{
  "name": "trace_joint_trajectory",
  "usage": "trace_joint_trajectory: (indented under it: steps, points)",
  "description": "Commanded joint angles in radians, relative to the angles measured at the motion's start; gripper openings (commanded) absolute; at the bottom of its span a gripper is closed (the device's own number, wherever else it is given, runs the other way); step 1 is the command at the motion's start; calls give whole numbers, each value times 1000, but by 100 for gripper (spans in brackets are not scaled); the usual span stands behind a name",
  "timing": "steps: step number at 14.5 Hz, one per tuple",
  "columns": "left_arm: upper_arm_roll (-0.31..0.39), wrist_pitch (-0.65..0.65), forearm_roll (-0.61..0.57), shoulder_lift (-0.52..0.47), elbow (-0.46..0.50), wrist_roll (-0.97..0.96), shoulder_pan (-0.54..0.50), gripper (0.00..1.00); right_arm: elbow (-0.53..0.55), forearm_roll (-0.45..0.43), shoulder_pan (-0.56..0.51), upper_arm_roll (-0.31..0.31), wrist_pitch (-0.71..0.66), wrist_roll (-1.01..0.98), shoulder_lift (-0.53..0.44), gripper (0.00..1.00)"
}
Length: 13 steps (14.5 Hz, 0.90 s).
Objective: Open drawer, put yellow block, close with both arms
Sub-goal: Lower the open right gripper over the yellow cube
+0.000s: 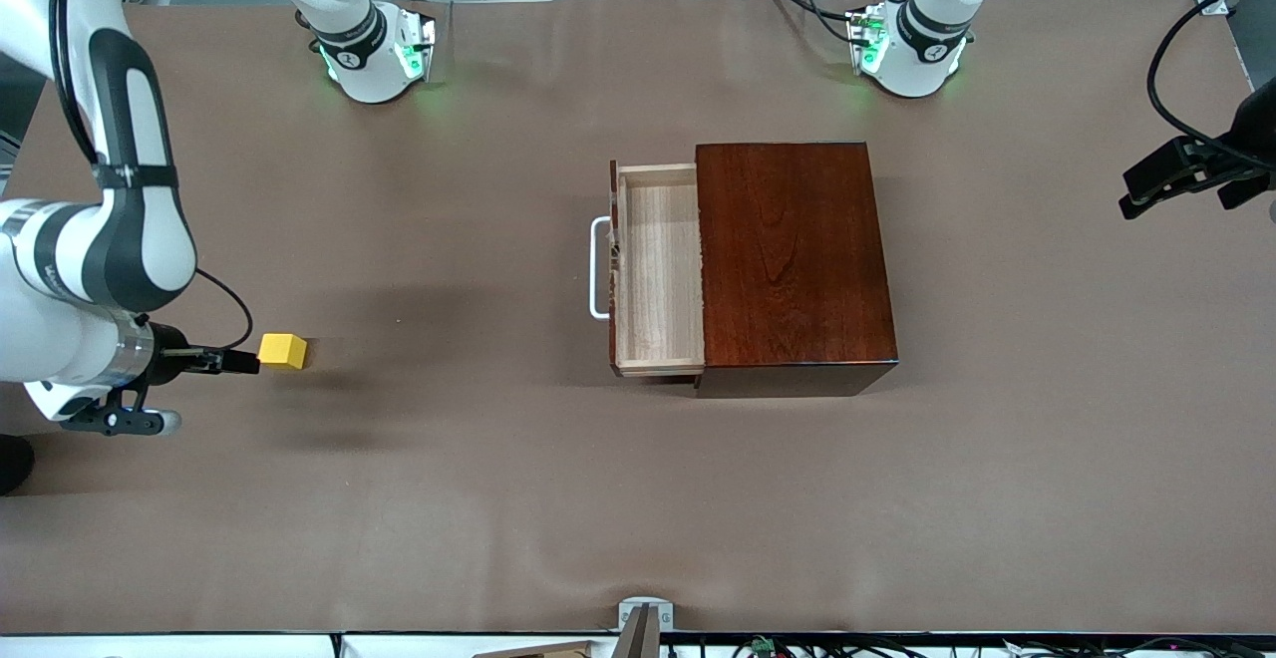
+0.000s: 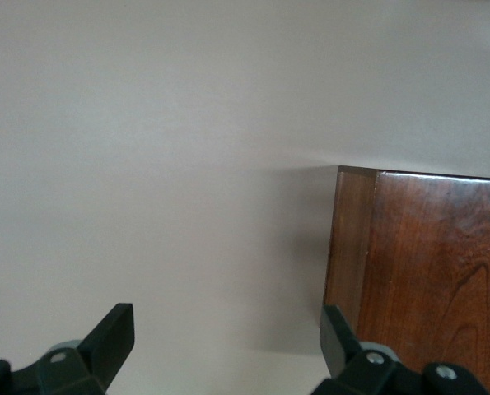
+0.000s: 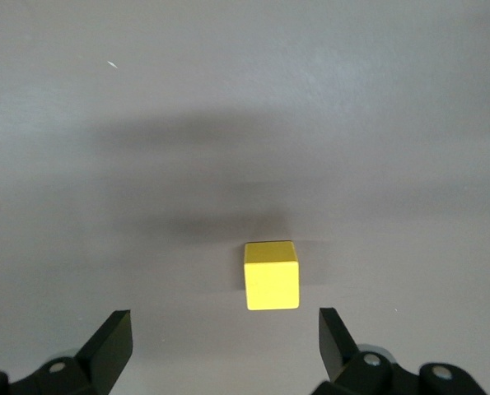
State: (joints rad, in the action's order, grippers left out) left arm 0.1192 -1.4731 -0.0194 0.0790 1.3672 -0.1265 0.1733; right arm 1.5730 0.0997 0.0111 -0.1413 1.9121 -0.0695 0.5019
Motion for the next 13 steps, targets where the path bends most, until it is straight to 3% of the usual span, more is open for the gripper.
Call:
trace_joint_trajectory:
  steps: [1, 6, 10, 13]
  points:
    - [-114, -7, 9, -56, 70, 21, -108, 100, 27, 17, -17, 11, 62, -7, 20, 100]
    - [-283, -64, 9, -126, 193, 21, -268, 100, 133, 15, -22, 11, 200, -16, 27, 100]
    - [-286, -56, 4, -127, 187, 21, -273, 100, 150, 14, -37, 11, 225, -16, 67, 100]
    - [-283, -46, 4, -128, 184, 13, -273, 100, 235, 14, -42, 11, 326, -15, 66, 100]
